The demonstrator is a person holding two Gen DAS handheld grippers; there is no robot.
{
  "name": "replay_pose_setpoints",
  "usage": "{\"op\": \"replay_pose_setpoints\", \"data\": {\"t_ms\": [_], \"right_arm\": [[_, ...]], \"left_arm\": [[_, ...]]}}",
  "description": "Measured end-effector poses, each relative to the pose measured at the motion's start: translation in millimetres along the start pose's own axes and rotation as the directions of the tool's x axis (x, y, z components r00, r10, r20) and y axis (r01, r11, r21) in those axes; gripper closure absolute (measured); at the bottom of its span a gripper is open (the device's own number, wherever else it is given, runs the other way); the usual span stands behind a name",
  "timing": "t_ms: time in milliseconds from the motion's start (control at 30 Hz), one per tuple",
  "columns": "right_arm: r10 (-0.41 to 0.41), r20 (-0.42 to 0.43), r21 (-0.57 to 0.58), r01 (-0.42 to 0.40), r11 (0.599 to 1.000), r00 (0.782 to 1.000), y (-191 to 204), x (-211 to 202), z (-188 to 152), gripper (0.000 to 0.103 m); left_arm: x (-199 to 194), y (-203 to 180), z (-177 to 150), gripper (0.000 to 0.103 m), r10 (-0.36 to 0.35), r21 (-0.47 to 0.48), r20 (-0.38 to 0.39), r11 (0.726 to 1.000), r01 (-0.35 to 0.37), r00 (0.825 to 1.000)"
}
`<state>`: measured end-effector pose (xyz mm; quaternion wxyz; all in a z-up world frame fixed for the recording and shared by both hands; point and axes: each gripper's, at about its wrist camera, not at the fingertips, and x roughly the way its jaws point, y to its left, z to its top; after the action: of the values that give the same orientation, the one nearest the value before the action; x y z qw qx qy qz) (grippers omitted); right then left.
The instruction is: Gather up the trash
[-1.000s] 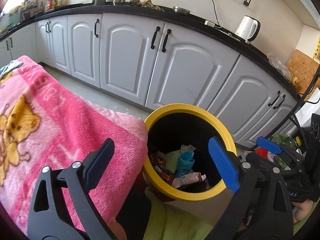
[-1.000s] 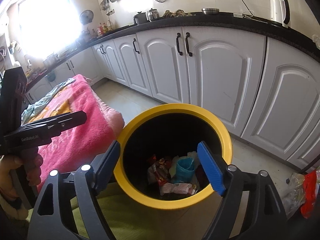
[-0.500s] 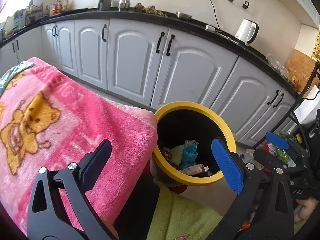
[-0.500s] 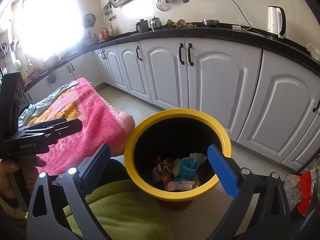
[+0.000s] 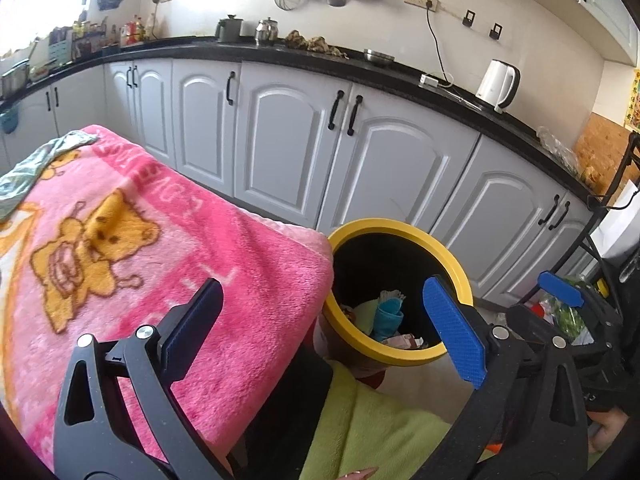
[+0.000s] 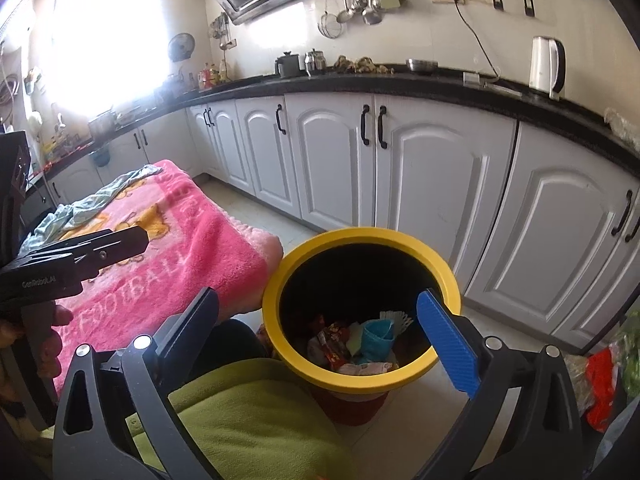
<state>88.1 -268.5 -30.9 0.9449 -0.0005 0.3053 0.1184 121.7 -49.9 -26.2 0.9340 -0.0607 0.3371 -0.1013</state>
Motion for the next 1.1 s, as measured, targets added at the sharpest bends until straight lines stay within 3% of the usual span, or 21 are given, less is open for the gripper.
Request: {"op": "replay_pose_setpoints", "data": {"t_ms": [267, 433, 733, 933, 1100], "right_arm": [[-0.005, 0.124, -0.051, 0.011, 0.999, 0.992, 19.8, -24.8, 0.7, 0.006], [-0.018, 0.185, -0.052, 0.028, 0.998, 0.982, 24.5, -36.8, 0.0, 0.006], [-0.032, 0.246, -0.041, 0.043, 0.998, 0.969, 32.3, -50.2, -3.7, 0.006], [-0.071, 0.317, -0.016, 0.080, 0.997, 0.946, 38.1, -65.2, -9.4, 0.006], [-0.114, 0.394, -0.006, 0.126, 0.992, 0.912, 43.8, -80.7, -17.1, 0.006]], "left_arm": [[-30.4, 2.4, -2.8, 0.011, 0.050, 0.014, 0.105, 0.999, -0.051, 0.993], [-50.3, 1.3, -5.5, 0.011, 0.079, 0.027, 0.194, 0.996, -0.086, 0.978], [-69.7, -1.7, -16.7, 0.011, 0.074, 0.053, 0.283, 0.994, -0.093, 0.956], [-77.2, -3.0, -26.8, 0.011, 0.065, 0.051, 0.315, 0.995, -0.085, 0.947], [-84.1, -1.3, -32.2, 0.011, 0.071, 0.037, 0.356, 0.995, -0.090, 0.932]]}}
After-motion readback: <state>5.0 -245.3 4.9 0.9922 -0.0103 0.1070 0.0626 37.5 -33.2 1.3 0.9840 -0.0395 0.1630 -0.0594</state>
